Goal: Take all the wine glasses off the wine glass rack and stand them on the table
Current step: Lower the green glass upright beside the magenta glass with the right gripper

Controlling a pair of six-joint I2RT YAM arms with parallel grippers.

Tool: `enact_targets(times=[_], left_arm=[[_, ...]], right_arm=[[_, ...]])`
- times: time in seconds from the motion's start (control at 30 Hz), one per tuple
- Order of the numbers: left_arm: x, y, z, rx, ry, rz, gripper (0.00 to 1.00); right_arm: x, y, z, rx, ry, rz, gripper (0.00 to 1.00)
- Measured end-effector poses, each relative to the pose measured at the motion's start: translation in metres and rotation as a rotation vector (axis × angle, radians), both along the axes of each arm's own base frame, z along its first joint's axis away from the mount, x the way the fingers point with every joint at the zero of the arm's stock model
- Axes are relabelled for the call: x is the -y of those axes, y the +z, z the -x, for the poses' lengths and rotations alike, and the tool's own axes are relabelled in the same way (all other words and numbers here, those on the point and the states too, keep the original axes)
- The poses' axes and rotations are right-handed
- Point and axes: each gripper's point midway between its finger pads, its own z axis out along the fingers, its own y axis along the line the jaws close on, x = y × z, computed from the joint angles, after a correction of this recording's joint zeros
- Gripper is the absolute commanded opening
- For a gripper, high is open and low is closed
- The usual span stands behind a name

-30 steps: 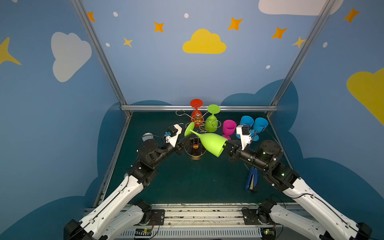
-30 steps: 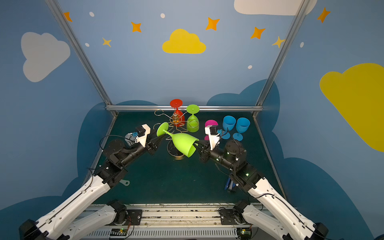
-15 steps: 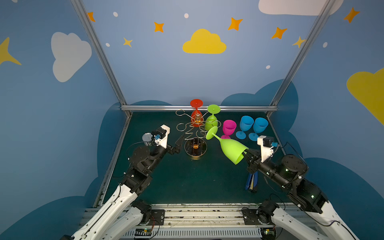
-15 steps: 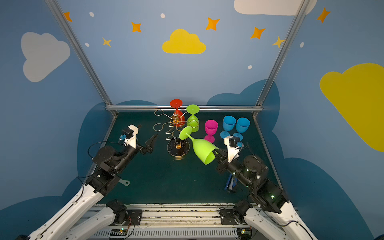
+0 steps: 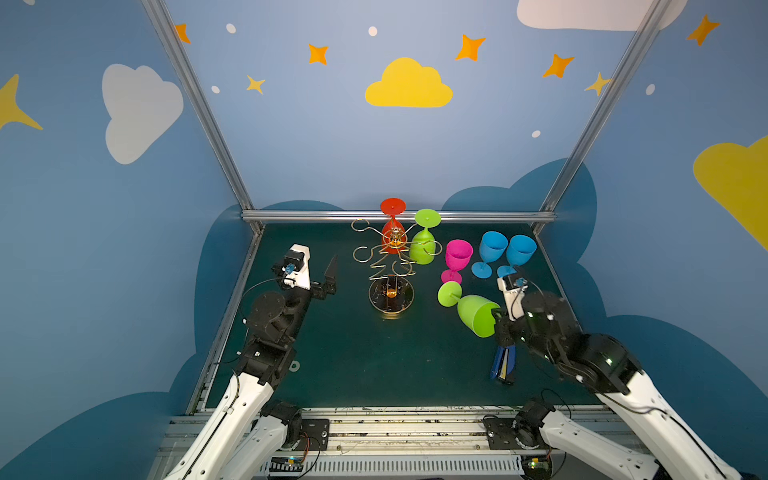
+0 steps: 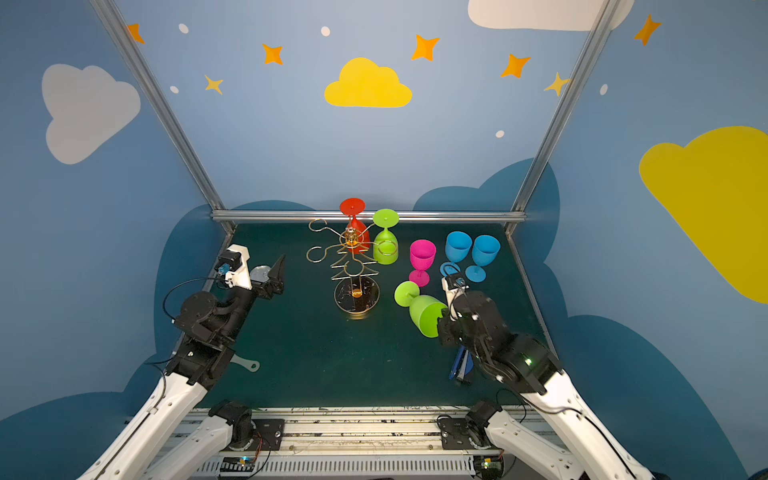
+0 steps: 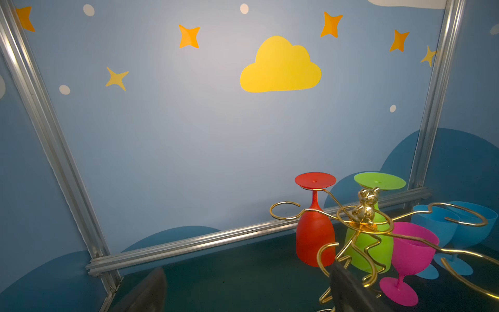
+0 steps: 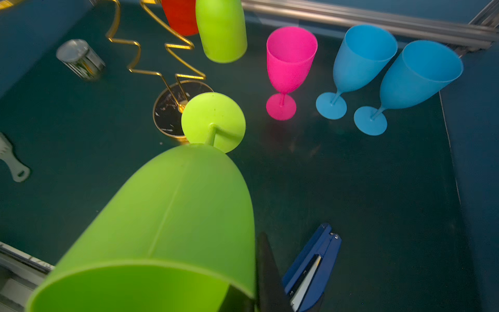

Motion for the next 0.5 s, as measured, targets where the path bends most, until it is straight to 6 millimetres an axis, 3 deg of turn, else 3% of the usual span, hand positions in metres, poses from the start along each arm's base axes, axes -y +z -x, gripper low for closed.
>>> enact_targets(times=[0.17, 0.5], left_arm=[[-0.011, -0.012, 0.001, -0.023, 0.029, 0.010, 0.93], [-0.022, -0.002, 0.014, 0.019, 0.059, 0.030, 0.93]], right_arm=[[-0.009, -0.023, -0.030, -0.127, -0.013, 0.112, 0.00], [-0.034, -0.050, -0.091, -0.276, 0.032, 0.183, 0.00]])
